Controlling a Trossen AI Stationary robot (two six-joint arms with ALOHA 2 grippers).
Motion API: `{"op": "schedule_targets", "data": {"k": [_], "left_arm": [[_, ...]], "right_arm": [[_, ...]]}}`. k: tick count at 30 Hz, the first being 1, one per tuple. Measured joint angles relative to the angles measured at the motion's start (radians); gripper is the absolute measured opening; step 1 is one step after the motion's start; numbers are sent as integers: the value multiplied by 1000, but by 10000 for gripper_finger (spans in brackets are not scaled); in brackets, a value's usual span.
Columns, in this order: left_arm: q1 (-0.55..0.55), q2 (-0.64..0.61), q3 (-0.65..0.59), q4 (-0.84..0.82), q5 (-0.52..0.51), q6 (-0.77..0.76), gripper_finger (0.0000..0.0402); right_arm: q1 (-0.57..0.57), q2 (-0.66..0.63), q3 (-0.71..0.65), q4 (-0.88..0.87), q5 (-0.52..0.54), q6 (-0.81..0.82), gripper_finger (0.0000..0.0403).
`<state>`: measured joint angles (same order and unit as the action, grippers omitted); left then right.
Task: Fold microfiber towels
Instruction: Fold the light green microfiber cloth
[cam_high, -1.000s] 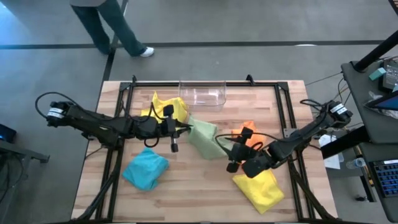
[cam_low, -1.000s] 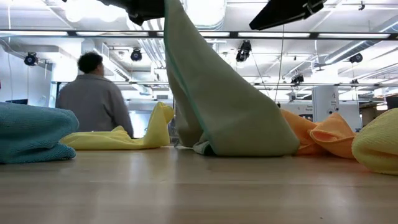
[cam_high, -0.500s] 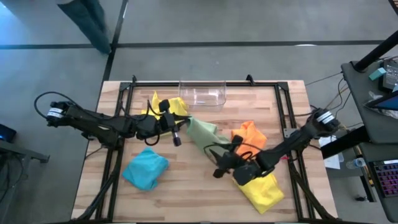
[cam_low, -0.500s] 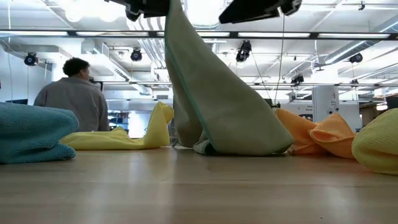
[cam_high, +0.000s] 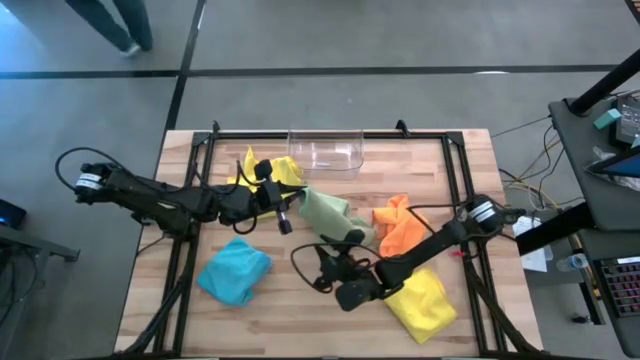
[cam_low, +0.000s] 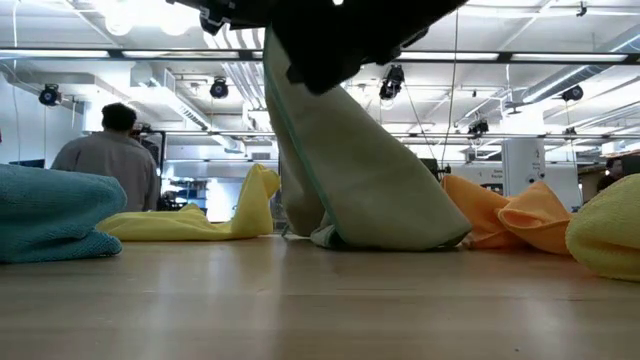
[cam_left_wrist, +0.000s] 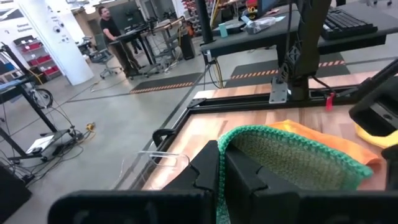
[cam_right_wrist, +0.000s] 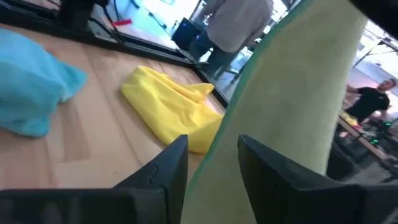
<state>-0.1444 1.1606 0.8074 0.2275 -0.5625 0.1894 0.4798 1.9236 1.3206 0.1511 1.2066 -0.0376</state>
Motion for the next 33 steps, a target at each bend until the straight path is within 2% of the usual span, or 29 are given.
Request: {"op": "schedule_targets", "data": {"k": [9, 18, 22, 33], "left_arm": [[0, 0, 0, -1, 0, 0, 0], [0, 0, 3, 0, 0, -2, 0], [0, 0, 9, 2, 0, 0, 0], [0, 0, 13, 66, -8, 0, 0]], "right_arm": [[-4, 86, 66, -17, 28, 16, 231], [-16, 194, 99, -18, 332, 23, 299], [-21, 230, 122, -15, 342, 37, 314], [-20, 240, 130, -12, 341, 97, 316]]}}
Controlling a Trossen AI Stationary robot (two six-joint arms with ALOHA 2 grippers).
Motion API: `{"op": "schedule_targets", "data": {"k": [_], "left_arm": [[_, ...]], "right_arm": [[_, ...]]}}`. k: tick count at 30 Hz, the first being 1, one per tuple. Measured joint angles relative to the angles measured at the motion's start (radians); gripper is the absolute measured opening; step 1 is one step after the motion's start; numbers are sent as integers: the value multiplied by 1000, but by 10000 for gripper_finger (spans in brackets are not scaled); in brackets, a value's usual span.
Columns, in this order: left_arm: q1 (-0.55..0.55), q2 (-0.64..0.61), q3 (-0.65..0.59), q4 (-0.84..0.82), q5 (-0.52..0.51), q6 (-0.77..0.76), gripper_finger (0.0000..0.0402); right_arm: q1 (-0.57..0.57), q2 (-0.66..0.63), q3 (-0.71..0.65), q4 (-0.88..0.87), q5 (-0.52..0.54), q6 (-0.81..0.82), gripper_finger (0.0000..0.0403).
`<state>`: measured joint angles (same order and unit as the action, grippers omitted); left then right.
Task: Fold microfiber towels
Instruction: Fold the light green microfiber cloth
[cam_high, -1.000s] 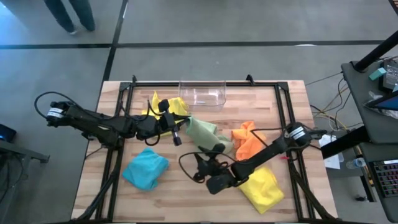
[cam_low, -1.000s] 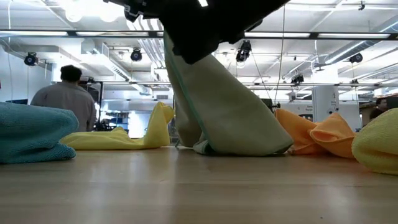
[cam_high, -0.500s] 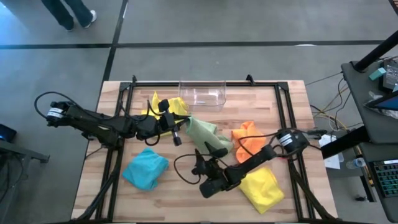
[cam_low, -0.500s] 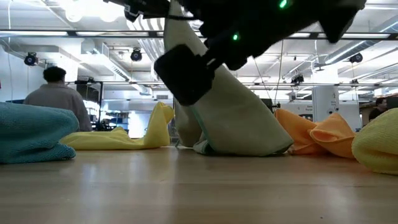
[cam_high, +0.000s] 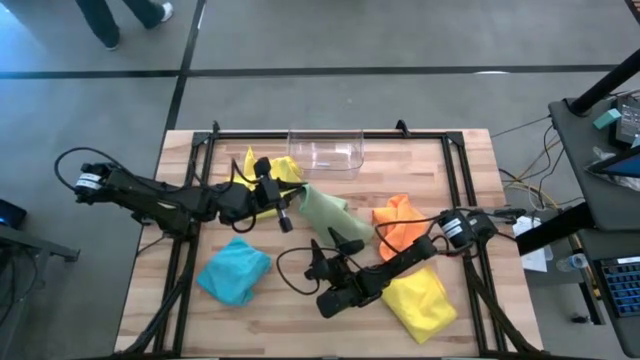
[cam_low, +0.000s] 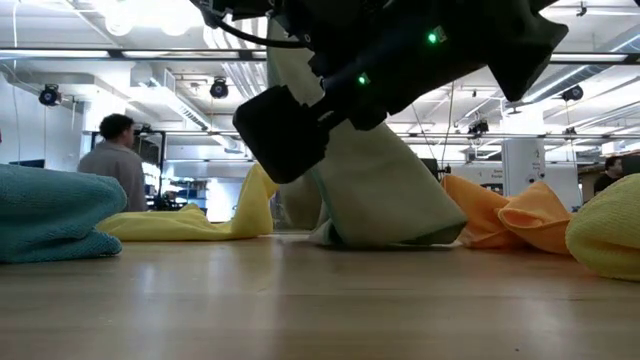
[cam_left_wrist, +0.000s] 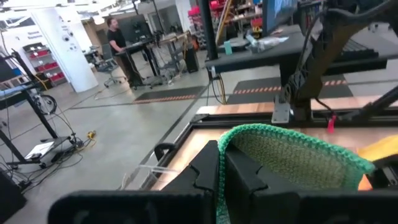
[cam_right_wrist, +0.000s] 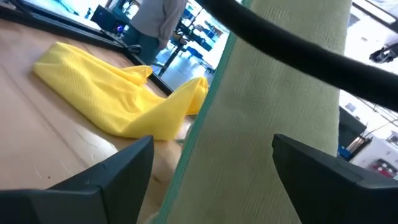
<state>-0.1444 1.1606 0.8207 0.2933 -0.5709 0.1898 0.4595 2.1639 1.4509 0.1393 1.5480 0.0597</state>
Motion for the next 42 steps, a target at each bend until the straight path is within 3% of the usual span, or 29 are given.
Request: {"op": "schedule_targets", "data": {"k": [15, 23, 29, 33, 42], "left_arm": [[0, 0, 2, 13, 0, 0, 0], [0, 0, -2, 11, -5, 0, 0], [0, 0, -2, 11, -5, 0, 0], [0, 0, -2, 11, -4, 0, 0], [0, 0, 2, 12, -8, 1, 0]], "right_arm": [[5, -3, 0, -13, 23, -137, 311], [45, -40, 0, -67, 23, -67, 293], [68, -58, -1, -262, 15, 217, 284], [84, -63, -1, -500, -57, 499, 283], [84, -98, -2, -1334, -235, 1407, 283]]}}
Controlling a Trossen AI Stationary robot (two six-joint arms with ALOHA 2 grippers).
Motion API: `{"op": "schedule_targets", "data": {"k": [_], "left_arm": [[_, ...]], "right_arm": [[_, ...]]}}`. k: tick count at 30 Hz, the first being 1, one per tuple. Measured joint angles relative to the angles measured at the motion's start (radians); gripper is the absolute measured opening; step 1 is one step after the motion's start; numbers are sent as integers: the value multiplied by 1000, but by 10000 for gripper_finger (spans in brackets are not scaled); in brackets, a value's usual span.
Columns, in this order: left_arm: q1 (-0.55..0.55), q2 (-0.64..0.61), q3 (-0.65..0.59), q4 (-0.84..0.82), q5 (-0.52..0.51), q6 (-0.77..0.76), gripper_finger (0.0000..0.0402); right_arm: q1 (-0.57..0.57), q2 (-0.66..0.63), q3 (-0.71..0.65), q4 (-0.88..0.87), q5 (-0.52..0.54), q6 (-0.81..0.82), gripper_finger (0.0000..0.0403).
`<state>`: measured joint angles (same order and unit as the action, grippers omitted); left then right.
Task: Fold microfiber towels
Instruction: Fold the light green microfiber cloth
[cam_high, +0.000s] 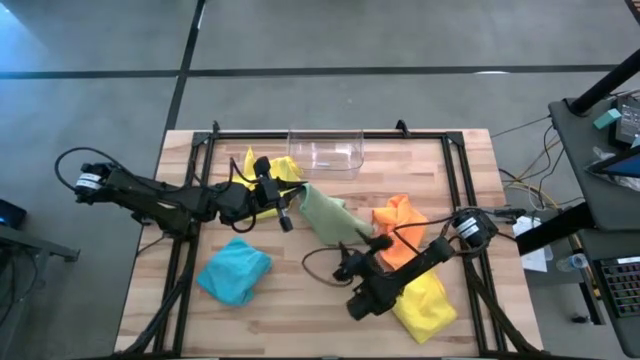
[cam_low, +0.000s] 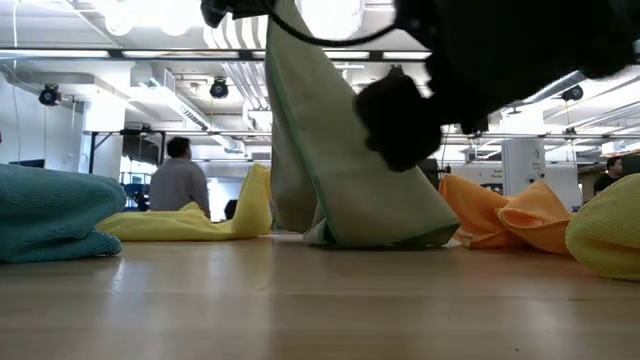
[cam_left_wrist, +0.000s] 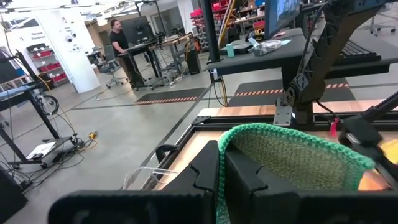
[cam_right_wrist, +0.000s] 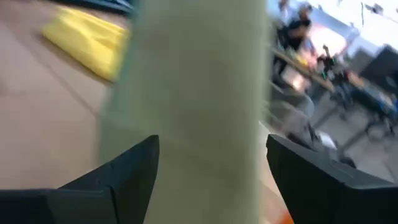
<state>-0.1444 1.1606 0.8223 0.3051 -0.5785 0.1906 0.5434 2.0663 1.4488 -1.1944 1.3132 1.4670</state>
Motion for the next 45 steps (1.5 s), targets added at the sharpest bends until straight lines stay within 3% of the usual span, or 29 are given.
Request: {"op": "schedule_targets", "data": {"k": [5, 12, 19, 22, 25, 33, 40, 45], "left_arm": [[0, 0, 4, 2, -1, 0, 0], [0, 0, 9, 27, -3, -22, 0], [0, 0, 17, 28, -3, -22, 0], [0, 1, 17, 44, -3, -21, 0], [1, 2, 18, 71, -3, 4, 0], [3, 2, 19, 153, -3, 91, 0], [6, 2, 57, 159, -4, 124, 0], [6, 2, 94, 160, -3, 142, 0]], "right_arm": [[2, 2, -9, -260, -35, 302, 283], [2, -23, -38, -282, -26, 271, 283], [4, -129, -131, -224, -4, 255, 277], [7, -197, -193, -78, -4, 151, 262], [12, -267, -260, 127, -23, -51, 246], [23, -507, -520, 751, -220, -589, 216], [28, -728, -787, 1098, -276, -710, 203], [28, -758, -952, 1465, -304, -785, 194]]}}
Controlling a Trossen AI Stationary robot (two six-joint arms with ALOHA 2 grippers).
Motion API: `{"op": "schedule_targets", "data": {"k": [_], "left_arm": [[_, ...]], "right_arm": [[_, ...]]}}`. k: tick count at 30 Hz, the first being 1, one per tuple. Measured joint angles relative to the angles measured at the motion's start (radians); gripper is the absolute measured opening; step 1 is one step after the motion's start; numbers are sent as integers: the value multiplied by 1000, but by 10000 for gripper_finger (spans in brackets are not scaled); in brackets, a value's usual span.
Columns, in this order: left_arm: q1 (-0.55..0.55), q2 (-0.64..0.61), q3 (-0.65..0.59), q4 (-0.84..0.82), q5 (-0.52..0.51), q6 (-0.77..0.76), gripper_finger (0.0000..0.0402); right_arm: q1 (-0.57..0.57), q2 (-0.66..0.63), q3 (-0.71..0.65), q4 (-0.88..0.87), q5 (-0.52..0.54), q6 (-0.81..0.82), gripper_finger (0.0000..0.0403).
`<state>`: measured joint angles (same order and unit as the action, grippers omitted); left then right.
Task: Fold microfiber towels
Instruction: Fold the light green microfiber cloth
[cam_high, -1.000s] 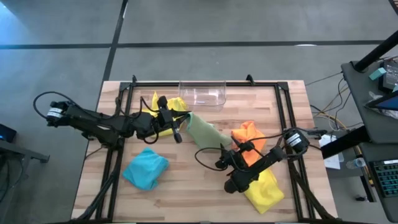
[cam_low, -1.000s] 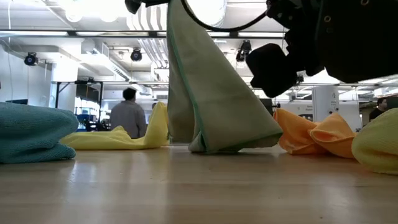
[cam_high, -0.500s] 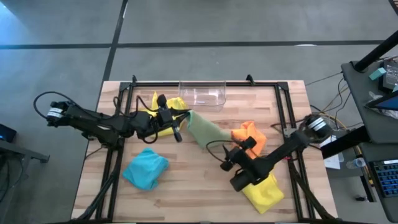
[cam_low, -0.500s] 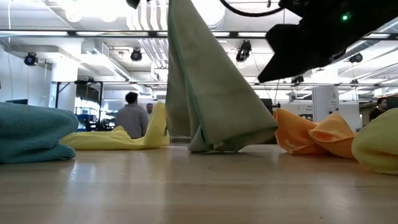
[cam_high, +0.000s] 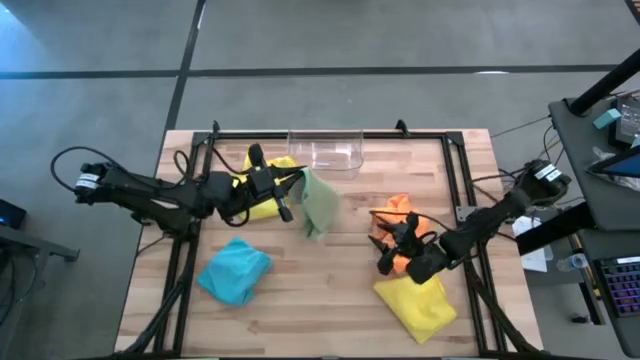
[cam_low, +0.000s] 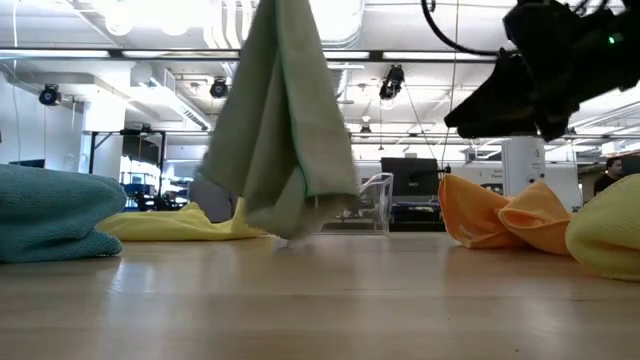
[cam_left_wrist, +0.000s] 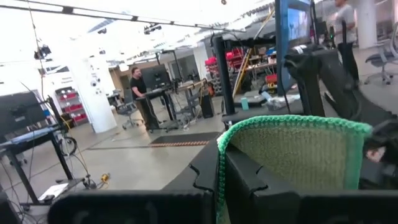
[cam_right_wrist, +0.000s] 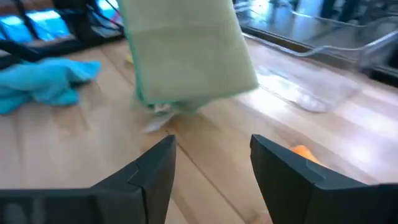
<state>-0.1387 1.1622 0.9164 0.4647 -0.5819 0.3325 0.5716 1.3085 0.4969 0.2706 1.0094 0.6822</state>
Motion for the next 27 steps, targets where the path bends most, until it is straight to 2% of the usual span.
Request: {"op": "schedule_targets", "data": {"k": [6, 10, 16, 20, 27], "left_arm": [[0, 0, 28, -1, 0, 16, 0], [0, 2, 42, -3, 0, 16, 0], [0, 2, 49, -2, 0, 15, 0], [-1, 2, 47, -3, 0, 14, 0], [-14, 2, 46, -13, 1, 14, 0]], "right_arm": [[0, 140, -67, 498, 1, -378, 192], [-18, 280, -8, 688, 7, -612, 192], [-71, 439, 168, 712, 162, -744, 193], [-113, 479, 251, 707, 169, -770, 205], [-171, 462, 277, 614, 168, -760, 255]]}}
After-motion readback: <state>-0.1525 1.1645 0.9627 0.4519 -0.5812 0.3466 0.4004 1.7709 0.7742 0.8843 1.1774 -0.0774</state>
